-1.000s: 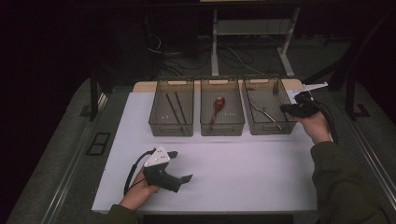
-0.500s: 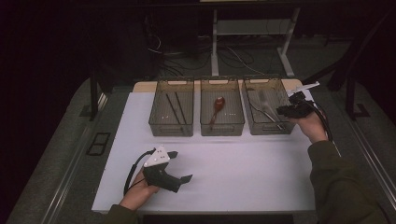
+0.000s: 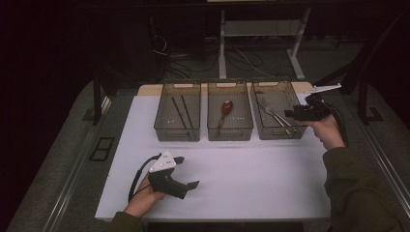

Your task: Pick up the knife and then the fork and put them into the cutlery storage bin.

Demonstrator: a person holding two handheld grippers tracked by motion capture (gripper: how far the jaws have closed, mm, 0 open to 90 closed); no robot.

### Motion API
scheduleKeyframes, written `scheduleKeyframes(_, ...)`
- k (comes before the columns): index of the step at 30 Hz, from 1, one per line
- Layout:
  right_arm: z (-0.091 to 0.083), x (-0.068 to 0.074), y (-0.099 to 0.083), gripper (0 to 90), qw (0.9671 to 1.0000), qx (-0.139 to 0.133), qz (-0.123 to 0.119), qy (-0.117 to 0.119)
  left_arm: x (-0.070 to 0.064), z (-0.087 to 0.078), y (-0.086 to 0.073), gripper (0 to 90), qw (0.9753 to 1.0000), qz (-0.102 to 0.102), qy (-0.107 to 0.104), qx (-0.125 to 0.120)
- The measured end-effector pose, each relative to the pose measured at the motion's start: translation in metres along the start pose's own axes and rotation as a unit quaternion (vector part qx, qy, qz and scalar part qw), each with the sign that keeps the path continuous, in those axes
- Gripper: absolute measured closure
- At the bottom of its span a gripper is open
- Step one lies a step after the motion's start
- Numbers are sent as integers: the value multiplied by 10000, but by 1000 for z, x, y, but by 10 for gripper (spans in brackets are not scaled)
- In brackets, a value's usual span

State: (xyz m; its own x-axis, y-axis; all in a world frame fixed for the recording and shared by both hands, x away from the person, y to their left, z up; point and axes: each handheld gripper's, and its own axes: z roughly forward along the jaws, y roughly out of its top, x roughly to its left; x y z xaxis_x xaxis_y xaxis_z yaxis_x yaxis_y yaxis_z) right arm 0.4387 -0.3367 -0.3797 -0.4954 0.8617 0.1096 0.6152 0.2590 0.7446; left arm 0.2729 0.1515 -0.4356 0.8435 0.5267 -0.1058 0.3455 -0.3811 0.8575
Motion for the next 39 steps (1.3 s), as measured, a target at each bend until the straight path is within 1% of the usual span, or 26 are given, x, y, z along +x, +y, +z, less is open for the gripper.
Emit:
scheduleKeyframes(3, -5, 0, 1, 383, 9997, -142, 101, 168, 1, 1, 2, 0, 10000, -14, 7, -28)
scheduleKeyframes(4, -6, 0, 1, 368, 9996, -180, 131, 176, 1, 1, 2, 0, 10000, -24, 6, -20)
scheduleKeyframes(6, -9, 2, 1, 350, 9995, -222, 105, 177, 2, 2, 2, 0, 10000, -3, 11, 4)
scheduleKeyframes(9, -12, 8, 0, 289, 9994, -336, 80, 51, 3, 2, 2, 0, 10000, -24, 14, -6)
scheduleKeyframes(10, -13, 9, -1, 288, 9994, -343, 62, 44, 3, 2, 2, 0, 10000, -36, 11, -6)
scheduleKeyframes(12, -13, 12, -2, 276, 9995, -294, 29, 109, 3, 1, 1, 0, 10000, -5, 6, 18)
scheduleKeyframes(14, -14, 17, -3, 255, 9993, -343, -48, 108, 3, 1, 1, 0, 10000, 29, 14, 18)
scheduleKeyframes(17, -16, 22, -7, 247, 9987, -451, -24, 226, 3, 0, 0, 0, 10000, 40, 21, 40)
scheduleKeyframes(20, -18, 26, -10, 233, 9986, -459, -10, 272, 3, 0, 0, 0, 10000, 33, 20, 31)
scheduleKeyframes(22, -20, 29, -13, 225, 9981, -549, -47, 263, 3, 0, -1, 0, 10000, 43, 7, 35)
scheduleKeyframes(24, -23, 34, -16, 215, 9975, -596, -38, 382, 3, 0, -1, 0, 10000, 69, -17, 59)
scheduleKeyframes(26, -24, 37, -19, 201, 9970, -638, -66, 443, 2, 0, -1, 0, 9999, 78, -25, 75)
scheduleKeyframes(27, -26, 40, -20, 201, 9971, -614, -169, 420, 2, 0, -1, 0, 9999, 90, -27, 85)
scheduleKeyframes(29, -28, 46, -22, 186, 9973, -558, -286, 390, 2, 0, -2, 0, 9999, 103, -15, 86)
scheduleKeyframes(31, -31, 50, -24, 179, 9969, -579, -367, 397, 2, 0, -2, 0, 9999, 109, -11, 91)
scheduleKeyframes(34, -34, 58, -29, 174, 9959, -662, -429, 439, 2, 0, -2, 0, 9998, 120, -20, 126)
scheduleKeyframes(36, -36, 62, -32, 174, 9954, -720, -420, 467, 1, 0, -3, 0, 9998, 116, -19, 136)
scheduleKeyframes(39, -37, 69, -39, 174, 9948, -716, -476, 537, 1, -1, -3, 0, 9998, 124, -21, 141)
